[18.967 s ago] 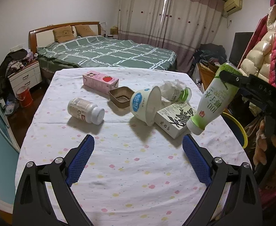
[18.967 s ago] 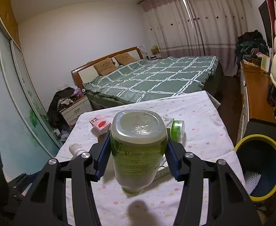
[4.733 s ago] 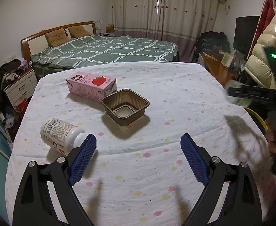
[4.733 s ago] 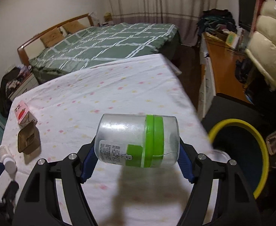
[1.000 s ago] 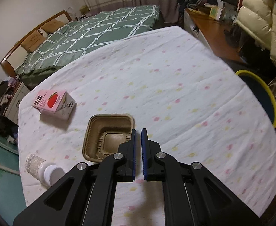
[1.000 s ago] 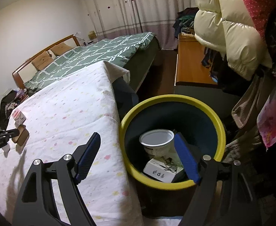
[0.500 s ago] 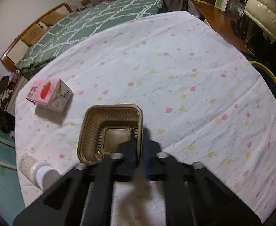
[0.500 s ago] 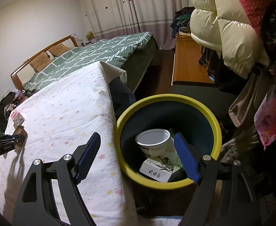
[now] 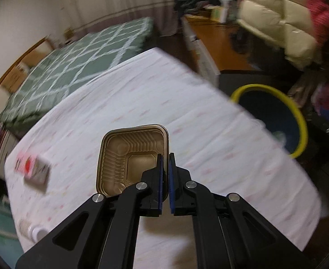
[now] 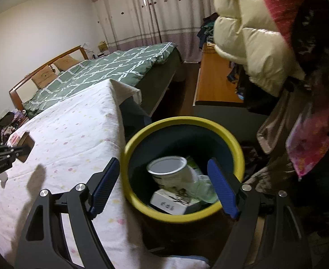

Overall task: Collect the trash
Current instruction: 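Carry the foil tray into the bin and open the left gripper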

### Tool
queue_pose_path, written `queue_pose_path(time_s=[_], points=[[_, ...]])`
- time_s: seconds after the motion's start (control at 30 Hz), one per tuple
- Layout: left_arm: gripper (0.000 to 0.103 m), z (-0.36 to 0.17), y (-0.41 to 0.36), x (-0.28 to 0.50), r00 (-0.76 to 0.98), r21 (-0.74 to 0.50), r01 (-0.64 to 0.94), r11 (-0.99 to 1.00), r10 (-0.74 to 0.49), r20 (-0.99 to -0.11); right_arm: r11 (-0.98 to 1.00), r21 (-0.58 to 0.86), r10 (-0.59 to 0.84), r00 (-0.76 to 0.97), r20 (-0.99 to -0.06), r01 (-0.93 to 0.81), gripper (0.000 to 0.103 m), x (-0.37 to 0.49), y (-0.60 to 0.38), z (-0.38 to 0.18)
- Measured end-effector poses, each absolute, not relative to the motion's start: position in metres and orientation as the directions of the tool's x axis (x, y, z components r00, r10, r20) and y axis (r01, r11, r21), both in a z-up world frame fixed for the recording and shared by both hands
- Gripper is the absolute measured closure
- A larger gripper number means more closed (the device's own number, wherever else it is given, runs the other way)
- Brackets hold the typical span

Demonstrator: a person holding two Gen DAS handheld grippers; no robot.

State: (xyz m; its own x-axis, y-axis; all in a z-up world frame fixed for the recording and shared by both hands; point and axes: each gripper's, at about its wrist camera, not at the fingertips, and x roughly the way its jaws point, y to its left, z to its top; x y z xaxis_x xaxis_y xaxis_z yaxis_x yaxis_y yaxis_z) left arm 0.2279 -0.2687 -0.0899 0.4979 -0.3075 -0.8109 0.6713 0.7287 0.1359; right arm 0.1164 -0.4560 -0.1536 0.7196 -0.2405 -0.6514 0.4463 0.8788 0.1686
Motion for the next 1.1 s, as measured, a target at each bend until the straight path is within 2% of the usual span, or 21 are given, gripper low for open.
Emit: queue_pose_path(time_s=[0.27, 0.4, 0.83, 0.87, 0.9, 0.93, 0.97, 1.1], points=[[0.098, -0.086, -0.371, 0.195, 0.410, 0.104, 0.805, 0.585, -0.420, -0.809, 0.843, 0.178, -0.285, 0.702, -0.652, 0.508, 0.027, 0.075, -0.478, -0.152], [0.098, -0.099, -0.415, 0.185, 0.327, 0.047, 0.847, 0.530, -0.448, -0.832, 0.834, 0.178, -0.295, 0.694, -0.657, 0.523, 0.027, 0.065, -0.485, -0.153], [0.098, -0.145, -0.504, 0.177, 0.228, -0.008, 0.880, 0.475, -0.435, -0.871, 0.811, 0.179, -0.318, 0.676, -0.665, 0.557, 0.027, 0.036, -0.498, -0.156], [0.087, -0.147, -0.507, 0.177, 0.225, -0.010, 0.879, 0.477, -0.432, -0.874, 0.810, 0.179, -0.318, 0.675, -0.666, 0.558, 0.027, 0.035, -0.498, -0.156], [0.071, -0.149, -0.509, 0.178, 0.227, -0.012, 0.875, 0.484, -0.431, -0.873, 0.810, 0.180, -0.318, 0.675, -0.666, 0.559, 0.027, 0.034, -0.499, -0.156], [0.040, -0.148, -0.508, 0.178, 0.241, -0.006, 0.870, 0.494, -0.435, -0.868, 0.810, 0.180, -0.318, 0.675, -0.665, 0.559, 0.027, 0.034, -0.498, -0.156], [0.036, -0.147, -0.507, 0.178, 0.263, 0.005, 0.865, 0.501, -0.445, -0.856, 0.810, 0.180, -0.319, 0.676, -0.664, 0.559, 0.027, 0.033, -0.498, -0.155], [0.036, -0.138, -0.499, 0.178, 0.281, 0.006, 0.858, 0.513, -0.461, -0.842, 0.809, 0.179, -0.323, 0.678, -0.661, 0.560, 0.027, 0.033, -0.497, -0.152]])
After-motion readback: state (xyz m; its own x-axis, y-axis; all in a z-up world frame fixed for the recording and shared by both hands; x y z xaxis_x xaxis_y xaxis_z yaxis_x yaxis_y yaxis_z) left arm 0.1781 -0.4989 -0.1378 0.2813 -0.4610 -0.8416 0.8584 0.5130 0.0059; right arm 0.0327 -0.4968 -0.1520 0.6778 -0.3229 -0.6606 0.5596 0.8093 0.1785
